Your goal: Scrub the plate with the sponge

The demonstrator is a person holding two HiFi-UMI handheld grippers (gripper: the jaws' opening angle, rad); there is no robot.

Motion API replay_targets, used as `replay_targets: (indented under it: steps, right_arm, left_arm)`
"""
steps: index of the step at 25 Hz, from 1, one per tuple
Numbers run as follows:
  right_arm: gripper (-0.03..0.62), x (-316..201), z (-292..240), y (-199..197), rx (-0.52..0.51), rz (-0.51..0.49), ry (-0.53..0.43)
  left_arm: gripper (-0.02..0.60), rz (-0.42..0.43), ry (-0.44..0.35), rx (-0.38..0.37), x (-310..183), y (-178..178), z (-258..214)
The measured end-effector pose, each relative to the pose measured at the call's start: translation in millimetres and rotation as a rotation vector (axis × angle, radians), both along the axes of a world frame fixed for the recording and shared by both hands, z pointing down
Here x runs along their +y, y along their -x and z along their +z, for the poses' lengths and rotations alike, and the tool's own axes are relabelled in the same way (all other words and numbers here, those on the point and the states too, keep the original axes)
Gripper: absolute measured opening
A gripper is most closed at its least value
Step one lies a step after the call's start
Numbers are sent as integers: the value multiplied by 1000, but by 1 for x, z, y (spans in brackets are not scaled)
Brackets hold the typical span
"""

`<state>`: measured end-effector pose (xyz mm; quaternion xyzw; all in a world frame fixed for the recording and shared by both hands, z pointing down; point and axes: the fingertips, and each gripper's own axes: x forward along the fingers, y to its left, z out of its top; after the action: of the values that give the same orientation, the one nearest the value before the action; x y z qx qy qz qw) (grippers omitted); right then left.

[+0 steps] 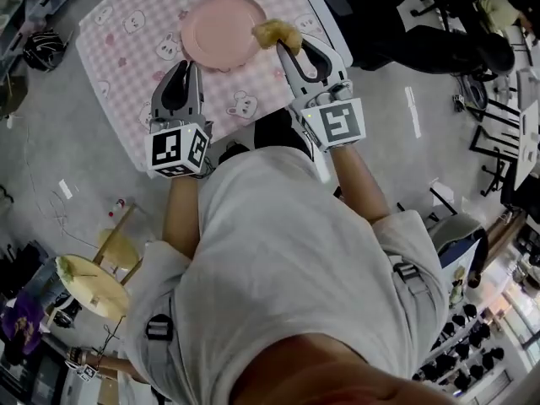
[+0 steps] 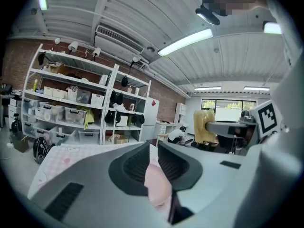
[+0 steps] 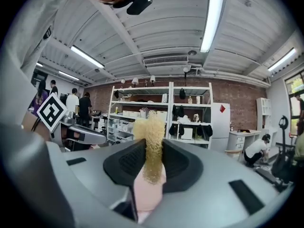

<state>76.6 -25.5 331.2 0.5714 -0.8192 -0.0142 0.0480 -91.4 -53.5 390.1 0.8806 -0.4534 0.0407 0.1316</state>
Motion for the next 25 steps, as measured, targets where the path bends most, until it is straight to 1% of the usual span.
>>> replay_targets:
  steps: [4,9,13,16,20,25]
  right_arm:
    - [97,-51,13,-19,-1,-109,42]
    - [97,-104,41,-32,-27,-249,105]
    - [97,-135,70,-27,-34,-344,163]
    - [97,-150,91,-14,-27,-395,214]
    - [97,-163,115,-1,-24,-439,266]
    - [97,-168,145,14,4,-455,337]
  left_arm:
    - [66,-59,81,-20,-33,-19,14]
    - [66,-171,203,-29,-57,-24,43]
    - [66,-238,286,-89,-66,-18,72]
    - [66,-281,355,-119,-65,-6,94]
    - [66,-328,438,-117,-68,9,124]
    - [66,-332,539,-97,-75,27,163]
